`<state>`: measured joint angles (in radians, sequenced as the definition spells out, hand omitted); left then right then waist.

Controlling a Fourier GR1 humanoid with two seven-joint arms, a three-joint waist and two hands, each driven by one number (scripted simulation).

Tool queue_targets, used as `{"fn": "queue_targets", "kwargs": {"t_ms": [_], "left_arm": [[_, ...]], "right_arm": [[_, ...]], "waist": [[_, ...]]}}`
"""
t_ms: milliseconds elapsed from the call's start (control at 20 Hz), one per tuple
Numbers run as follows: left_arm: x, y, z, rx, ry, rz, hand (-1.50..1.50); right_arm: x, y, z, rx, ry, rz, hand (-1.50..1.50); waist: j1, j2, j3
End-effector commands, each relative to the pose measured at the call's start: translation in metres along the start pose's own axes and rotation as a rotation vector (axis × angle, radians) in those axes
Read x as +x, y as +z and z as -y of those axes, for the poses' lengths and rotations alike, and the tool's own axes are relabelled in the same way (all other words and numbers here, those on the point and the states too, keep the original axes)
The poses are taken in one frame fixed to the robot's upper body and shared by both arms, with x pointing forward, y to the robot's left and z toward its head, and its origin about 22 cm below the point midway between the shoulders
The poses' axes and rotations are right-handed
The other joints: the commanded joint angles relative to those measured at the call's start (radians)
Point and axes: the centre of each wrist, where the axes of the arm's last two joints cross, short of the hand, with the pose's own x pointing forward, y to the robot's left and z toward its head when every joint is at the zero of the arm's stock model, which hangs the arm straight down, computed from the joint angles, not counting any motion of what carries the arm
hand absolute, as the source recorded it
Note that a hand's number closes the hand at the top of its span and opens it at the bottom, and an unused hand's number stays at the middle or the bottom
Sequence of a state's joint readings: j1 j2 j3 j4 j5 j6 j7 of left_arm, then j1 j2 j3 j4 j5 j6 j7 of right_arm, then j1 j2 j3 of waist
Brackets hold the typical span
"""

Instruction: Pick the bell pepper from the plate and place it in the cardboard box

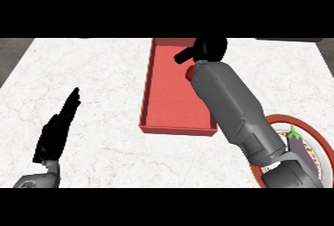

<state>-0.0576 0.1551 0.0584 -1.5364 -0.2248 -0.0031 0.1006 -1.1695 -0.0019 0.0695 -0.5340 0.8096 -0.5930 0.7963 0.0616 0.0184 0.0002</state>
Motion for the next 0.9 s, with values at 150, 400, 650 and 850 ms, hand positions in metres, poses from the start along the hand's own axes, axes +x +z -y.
{"fn": "queue_targets", "kwargs": {"t_ms": [150, 400, 650, 850], "left_arm": [[-0.005, 0.007, -0.001, 0.010, 0.004, -0.020, 0.00], [-0.004, 0.008, -0.012, 0.060, -0.003, -0.010, 0.00], [-0.018, 0.028, -0.020, 0.065, 0.003, -0.047, 0.00], [-0.016, 0.019, -0.004, 0.094, -0.006, -0.053, 0.00]], "right_arm": [[-0.013, -0.005, 0.002, -0.250, -0.302, 0.004, -1.50], [-0.014, -0.014, 0.028, -0.332, -0.530, 0.016, -1.50], [-0.040, -0.014, 0.039, -0.415, -0.611, -0.021, -1.50], [-0.092, -0.033, 0.079, -0.496, -0.593, -0.046, -1.50]], "waist": [[-0.020, -0.007, 0.001], [-0.045, -0.013, 0.002], [-0.071, -0.029, 0.000], [-0.112, -0.036, 0.000]]}}
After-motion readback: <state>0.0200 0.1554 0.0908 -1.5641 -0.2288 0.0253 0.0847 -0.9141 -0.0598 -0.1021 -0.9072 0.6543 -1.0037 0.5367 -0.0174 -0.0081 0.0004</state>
